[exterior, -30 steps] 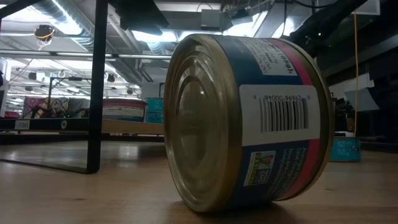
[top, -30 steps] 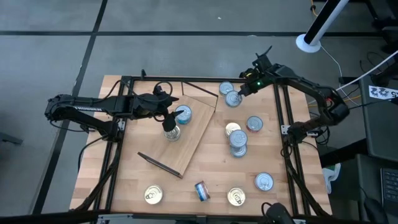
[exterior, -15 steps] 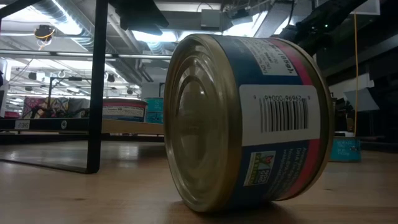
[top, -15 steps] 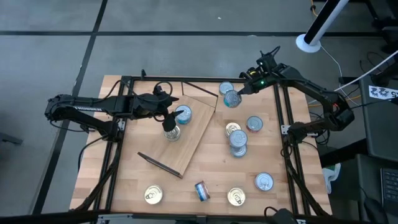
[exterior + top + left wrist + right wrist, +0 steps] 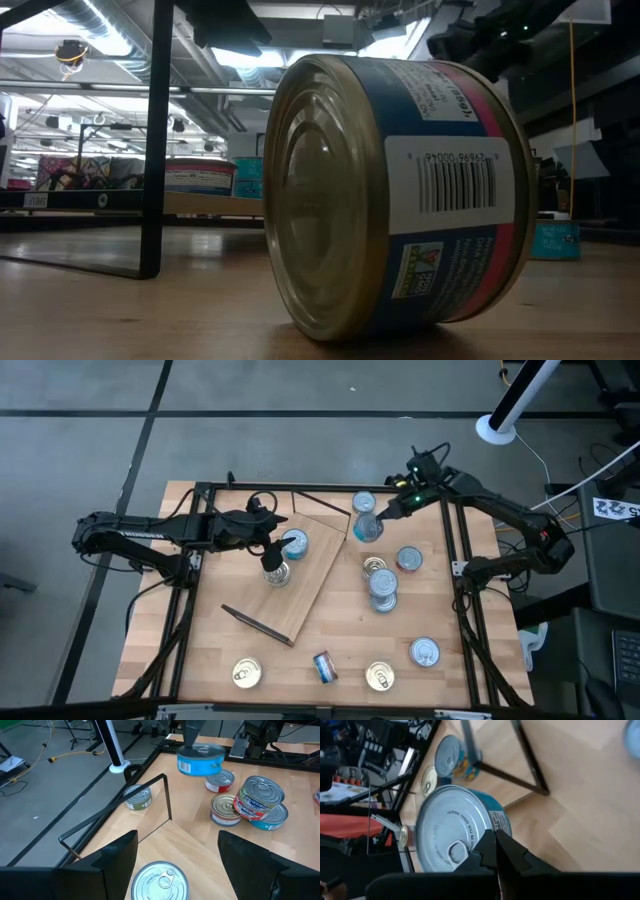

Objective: Stack canned seafood by type on shelf
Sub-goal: Stack the light blue tuna can on top of the light blue tuna can on the shelf

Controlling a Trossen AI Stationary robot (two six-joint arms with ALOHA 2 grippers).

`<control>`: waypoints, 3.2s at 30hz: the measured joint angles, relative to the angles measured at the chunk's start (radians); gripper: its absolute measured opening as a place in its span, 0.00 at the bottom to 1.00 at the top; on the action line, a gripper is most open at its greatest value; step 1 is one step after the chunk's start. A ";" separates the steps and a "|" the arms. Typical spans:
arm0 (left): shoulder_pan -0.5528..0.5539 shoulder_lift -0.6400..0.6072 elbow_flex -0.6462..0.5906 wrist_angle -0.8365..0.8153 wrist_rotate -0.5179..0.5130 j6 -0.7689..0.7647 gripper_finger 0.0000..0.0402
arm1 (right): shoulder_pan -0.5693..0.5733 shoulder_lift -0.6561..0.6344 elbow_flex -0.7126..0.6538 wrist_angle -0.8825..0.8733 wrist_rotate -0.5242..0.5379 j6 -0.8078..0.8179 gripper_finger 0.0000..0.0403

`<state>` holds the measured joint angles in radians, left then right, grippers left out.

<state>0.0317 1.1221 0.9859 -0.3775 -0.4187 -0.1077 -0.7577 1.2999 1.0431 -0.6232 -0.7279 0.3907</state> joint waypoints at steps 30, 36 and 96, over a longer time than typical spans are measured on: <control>0.005 0.000 0.000 0.000 -0.009 0.033 0.67 | 0.425 0.001 0.000 0.395 0.476 0.376 0.00; 0.033 0.000 0.000 0.000 -0.012 0.073 0.67 | 0.488 0.001 0.000 0.395 0.606 0.488 0.00; 0.186 0.000 0.000 -0.035 -0.010 0.240 0.67 | 0.681 0.307 0.000 0.750 1.060 0.862 0.00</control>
<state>0.2180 1.1217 0.9859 -0.4126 -0.4285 0.1318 -0.0770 1.6073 1.0428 0.1265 0.3326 1.2522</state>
